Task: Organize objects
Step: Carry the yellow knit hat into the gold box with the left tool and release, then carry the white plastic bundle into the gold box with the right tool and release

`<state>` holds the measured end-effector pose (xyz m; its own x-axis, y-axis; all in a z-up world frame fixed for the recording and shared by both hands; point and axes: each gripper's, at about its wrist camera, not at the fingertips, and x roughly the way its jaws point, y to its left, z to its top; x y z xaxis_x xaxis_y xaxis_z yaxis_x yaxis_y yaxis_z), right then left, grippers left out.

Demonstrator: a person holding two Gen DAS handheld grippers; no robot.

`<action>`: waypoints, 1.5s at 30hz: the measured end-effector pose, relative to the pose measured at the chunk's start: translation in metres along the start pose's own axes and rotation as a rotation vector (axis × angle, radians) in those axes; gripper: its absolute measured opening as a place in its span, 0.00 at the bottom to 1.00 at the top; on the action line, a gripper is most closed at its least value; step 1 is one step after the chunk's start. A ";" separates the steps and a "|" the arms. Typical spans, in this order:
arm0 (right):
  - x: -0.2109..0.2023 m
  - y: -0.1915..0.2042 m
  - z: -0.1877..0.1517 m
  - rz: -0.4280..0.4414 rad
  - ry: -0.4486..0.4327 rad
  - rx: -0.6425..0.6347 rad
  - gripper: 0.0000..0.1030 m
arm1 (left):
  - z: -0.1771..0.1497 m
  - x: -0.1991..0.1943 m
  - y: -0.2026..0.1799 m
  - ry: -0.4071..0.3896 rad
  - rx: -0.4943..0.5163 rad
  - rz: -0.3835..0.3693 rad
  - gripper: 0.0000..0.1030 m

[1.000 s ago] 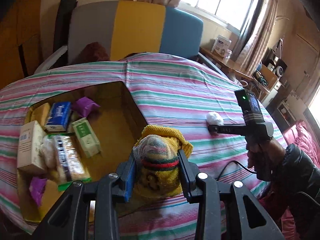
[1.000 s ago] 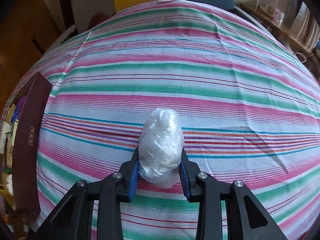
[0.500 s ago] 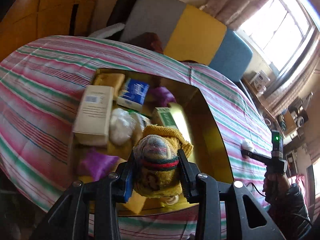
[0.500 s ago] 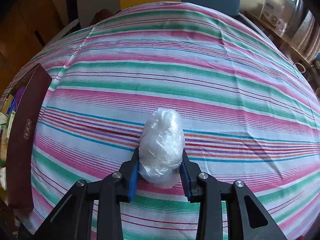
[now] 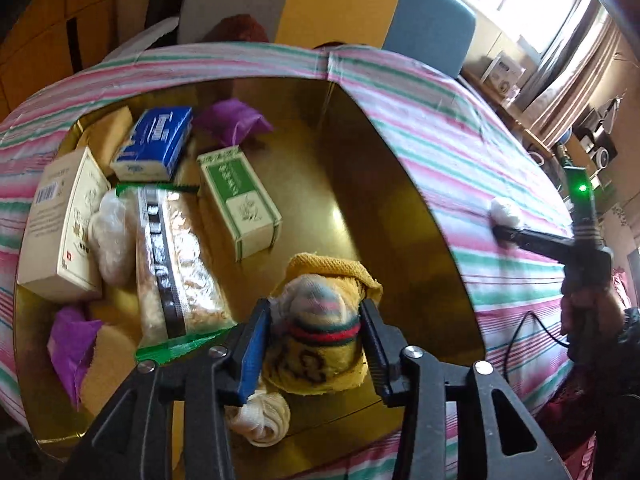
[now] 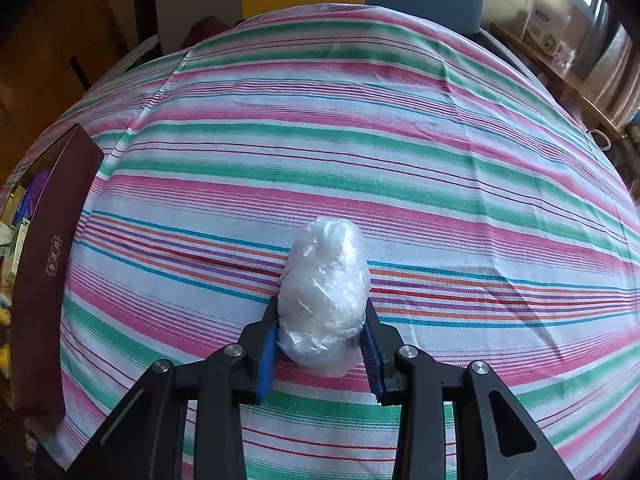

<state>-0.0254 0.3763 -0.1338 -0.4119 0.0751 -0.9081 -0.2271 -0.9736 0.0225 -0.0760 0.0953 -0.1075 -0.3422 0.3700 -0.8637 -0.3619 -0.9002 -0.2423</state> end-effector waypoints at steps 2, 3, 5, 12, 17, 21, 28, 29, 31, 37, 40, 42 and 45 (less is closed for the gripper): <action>0.000 0.000 0.000 0.000 -0.001 -0.004 0.37 | -0.002 0.000 0.002 0.001 -0.003 0.006 0.48; 0.001 0.000 0.001 0.000 -0.001 -0.004 0.37 | -0.002 -0.002 0.002 -0.005 -0.005 0.008 0.50; 0.000 0.000 0.001 0.001 -0.001 -0.004 0.37 | -0.003 -0.007 0.001 -0.023 -0.003 0.008 0.51; -0.001 0.000 -0.001 -0.001 -0.005 -0.001 0.37 | -0.008 -0.027 0.008 -0.061 -0.028 0.009 0.52; -0.002 0.003 -0.001 -0.014 -0.009 -0.012 0.37 | -0.013 -0.053 0.024 -0.133 -0.047 0.058 0.52; -0.002 0.004 -0.001 -0.026 -0.012 -0.011 0.36 | -0.013 -0.064 0.034 -0.171 -0.052 0.100 0.52; -0.039 0.030 0.012 0.087 -0.039 0.052 0.34 | -0.014 -0.065 0.045 -0.178 -0.079 0.071 0.52; -0.053 0.047 0.017 0.126 -0.067 0.026 0.34 | -0.014 -0.065 0.046 -0.178 -0.080 0.068 0.52; -0.073 0.084 0.025 0.182 -0.108 -0.041 0.34 | -0.016 -0.066 0.047 -0.183 -0.084 0.058 0.52; -0.088 0.208 0.041 0.313 -0.119 -0.241 0.35 | -0.021 -0.072 0.055 -0.198 -0.109 0.041 0.52; -0.069 0.248 0.045 0.311 -0.071 -0.287 0.35 | -0.024 -0.076 0.063 -0.205 -0.126 0.036 0.52; -0.052 0.263 0.046 0.282 -0.037 -0.301 0.35 | -0.025 -0.077 0.069 -0.206 -0.139 0.033 0.52; -0.022 0.274 0.050 0.234 0.022 -0.301 0.35 | -0.027 -0.077 0.077 -0.207 -0.161 0.026 0.52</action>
<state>-0.1223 0.1184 -0.0867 -0.4018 -0.1586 -0.9019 0.1421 -0.9838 0.1097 -0.0546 -0.0086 -0.0717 -0.5256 0.3703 -0.7659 -0.2135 -0.9289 -0.3026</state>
